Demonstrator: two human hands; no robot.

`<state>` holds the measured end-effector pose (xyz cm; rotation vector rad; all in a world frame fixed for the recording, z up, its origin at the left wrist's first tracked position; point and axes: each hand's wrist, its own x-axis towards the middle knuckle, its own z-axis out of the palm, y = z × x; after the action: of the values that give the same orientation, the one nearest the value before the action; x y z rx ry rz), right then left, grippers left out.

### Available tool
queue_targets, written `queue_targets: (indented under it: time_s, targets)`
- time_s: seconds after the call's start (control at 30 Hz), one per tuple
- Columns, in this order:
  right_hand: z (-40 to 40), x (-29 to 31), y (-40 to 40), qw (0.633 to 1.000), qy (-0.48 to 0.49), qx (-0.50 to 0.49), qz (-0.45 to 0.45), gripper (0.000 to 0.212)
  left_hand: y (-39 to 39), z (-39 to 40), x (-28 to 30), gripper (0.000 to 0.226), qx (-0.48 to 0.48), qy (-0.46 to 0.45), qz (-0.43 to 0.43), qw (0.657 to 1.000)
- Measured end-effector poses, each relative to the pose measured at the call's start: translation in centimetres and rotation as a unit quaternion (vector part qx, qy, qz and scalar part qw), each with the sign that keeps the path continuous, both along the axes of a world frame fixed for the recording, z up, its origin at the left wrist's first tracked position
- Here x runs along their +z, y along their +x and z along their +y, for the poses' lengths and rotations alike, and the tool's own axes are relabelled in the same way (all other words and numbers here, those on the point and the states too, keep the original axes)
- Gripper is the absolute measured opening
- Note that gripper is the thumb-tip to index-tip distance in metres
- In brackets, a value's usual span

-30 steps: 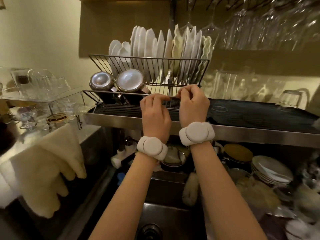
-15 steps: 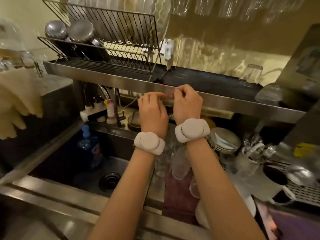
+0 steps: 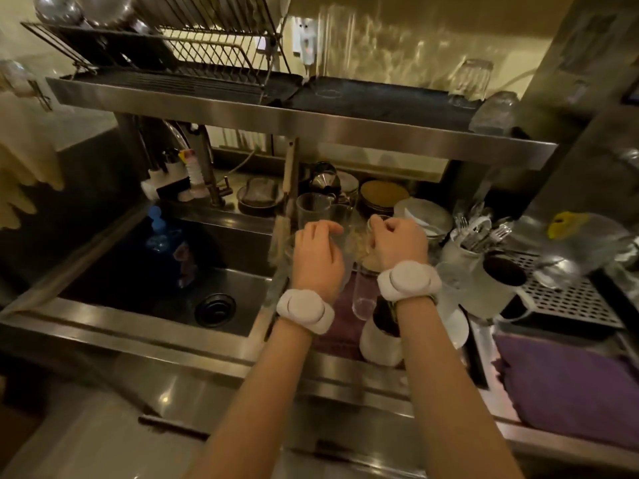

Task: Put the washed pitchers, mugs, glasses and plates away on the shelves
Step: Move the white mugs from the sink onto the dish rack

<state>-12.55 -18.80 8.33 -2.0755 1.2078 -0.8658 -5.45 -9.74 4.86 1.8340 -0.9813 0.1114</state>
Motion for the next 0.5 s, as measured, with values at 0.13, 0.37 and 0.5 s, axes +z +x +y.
queue_targets:
  time_s: [0.13,0.37,0.5]
  targets:
    - [0.1,-2.5,-3.8,0.996,0.045,-0.078,0.018,0.049,-2.6,-0.5,-2.9,0.039,-0.07,0.121,0.016,0.99]
    - [0.2,-6.0,-8.6,0.976,0.136,-0.139,0.097,0.041,-6.3,-0.6,-6.5,0.073,-0.158,0.246,0.084,0.953]
    - [1.4,-7.9,-10.2,0.955,0.204,-0.165,0.138,0.016,-7.9,-0.7,-8.2,0.093,-0.173,0.274,0.126,0.938]
